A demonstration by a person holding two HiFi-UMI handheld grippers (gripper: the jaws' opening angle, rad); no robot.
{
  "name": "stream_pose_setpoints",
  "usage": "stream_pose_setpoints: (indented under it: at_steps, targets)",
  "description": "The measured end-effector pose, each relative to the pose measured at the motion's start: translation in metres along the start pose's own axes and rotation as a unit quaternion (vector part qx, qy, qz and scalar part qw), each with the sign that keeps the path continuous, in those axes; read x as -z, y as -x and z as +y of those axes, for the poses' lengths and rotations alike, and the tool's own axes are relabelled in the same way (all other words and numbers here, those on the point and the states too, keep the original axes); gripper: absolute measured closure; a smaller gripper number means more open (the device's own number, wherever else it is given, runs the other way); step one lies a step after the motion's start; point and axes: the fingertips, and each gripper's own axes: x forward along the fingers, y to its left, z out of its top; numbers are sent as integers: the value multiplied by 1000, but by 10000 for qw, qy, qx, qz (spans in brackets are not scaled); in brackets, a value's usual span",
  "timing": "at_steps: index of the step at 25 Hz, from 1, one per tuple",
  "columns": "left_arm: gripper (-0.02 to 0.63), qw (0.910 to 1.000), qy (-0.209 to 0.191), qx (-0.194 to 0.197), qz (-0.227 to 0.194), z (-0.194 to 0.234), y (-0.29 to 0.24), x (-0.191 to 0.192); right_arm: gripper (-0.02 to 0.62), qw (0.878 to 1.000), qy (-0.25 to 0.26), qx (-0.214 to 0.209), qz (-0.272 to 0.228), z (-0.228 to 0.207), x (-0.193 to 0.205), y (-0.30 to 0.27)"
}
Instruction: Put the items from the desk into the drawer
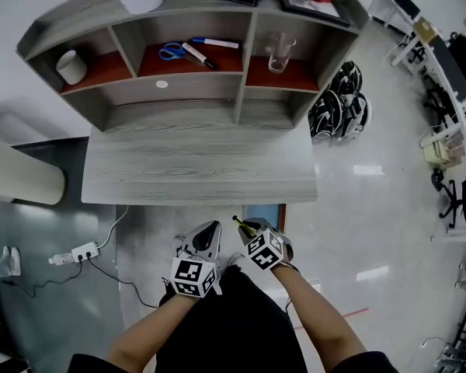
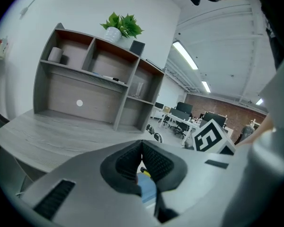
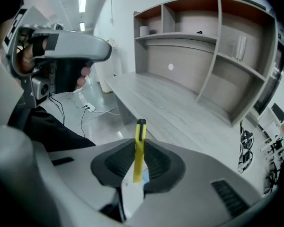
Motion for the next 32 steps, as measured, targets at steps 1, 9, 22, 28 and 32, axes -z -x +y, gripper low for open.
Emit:
stream_pose_setpoints:
  at_steps: [1,9,22,28,32]
  targets:
    - [591,10000,-1,-15,7,-6,-3,2,526,10000,-30,-2,29,-4,9,2]
    - [591,9999,-53,-55,90,-36,-13,13,526,9997,146,46,187,-26,59,6]
    - [591,9994,-75,108,320,-64,-27,42,525,9971,467,-32,608,-53,112,-38]
    - [591,9993,-116,63,349,-60,-23,47,525,9940,638,-204,867,-52,142,-67]
    - [591,9992,-46,16,409,-55,-22,58,525,9933,596,-189,974,-50,159,-86]
